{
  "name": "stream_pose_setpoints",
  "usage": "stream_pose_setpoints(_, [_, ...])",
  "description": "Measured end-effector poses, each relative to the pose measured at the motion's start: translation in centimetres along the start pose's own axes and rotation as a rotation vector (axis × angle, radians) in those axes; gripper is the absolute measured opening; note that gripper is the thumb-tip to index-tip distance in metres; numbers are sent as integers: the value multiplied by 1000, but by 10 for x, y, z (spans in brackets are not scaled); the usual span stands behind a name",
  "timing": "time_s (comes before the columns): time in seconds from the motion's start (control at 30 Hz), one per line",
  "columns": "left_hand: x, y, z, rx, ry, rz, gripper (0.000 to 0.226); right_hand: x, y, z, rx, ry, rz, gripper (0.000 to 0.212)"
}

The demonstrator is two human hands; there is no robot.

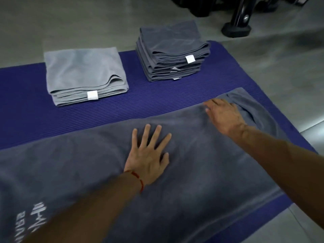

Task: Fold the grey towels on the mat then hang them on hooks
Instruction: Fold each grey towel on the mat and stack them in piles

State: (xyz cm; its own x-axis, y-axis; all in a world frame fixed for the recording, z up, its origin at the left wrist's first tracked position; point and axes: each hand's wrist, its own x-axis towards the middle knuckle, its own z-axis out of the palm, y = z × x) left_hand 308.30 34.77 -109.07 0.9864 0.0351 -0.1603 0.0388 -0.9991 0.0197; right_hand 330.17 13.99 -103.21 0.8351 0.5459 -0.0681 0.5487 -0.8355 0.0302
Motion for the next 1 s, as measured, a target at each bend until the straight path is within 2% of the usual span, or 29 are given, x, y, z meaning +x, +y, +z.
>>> stream_pose_setpoints(0.13, [0, -1, 1, -57, 2, 5, 64, 47, 10, 14, 194, -98, -38, 38])
stream_pose_setpoints(0.23, [1, 0, -2, -67, -6, 4, 66, 61, 12, 24, 338, -104, -56, 23])
stream_pose_setpoints(0.37, [0, 1, -6, -59, -35, -2, 69, 75, 21, 13, 196, -199, -137, 9])
stream_pose_setpoints(0.43, [1, 0, -7, -54, -60, 14, 72, 84, 21, 2, 177, -122, -148, 8])
stream_pose_setpoints(0.47, [1, -1, -7, -49, -65, 18, 73, 88, 22, -1, 188, -88, -149, 9])
stream_pose_setpoints(0.57, [2, -1, -7, -52, -62, 19, 75, 91, 27, 2, 212, -182, -238, 20])
stream_pose_setpoints(0.63, [3, -2, -8, -68, -60, 16, 76, 95, 45, 6, 289, -137, -139, 25])
stream_pose_setpoints(0.7, [4, -2, -6, -76, -37, 13, 76, 105, 76, 1, 192, -104, 75, 31])
stream_pose_setpoints(0.8, [5, -2, -5, -77, -1, 31, 75, 111, 121, -6, -27, -301, 228, 45])
stream_pose_setpoints(0.87, [4, -3, -4, -64, 22, 37, 74, 113, 135, -7, -44, -361, 272, 40])
stream_pose_setpoints(0.93, [4, -3, -5, -58, 31, 38, 74, 114, 137, -10, -80, -363, 292, 24])
stream_pose_setpoints(1.0, [5, -3, -5, -53, 24, 44, 74, 114, 139, -14, -154, -232, 294, 17])
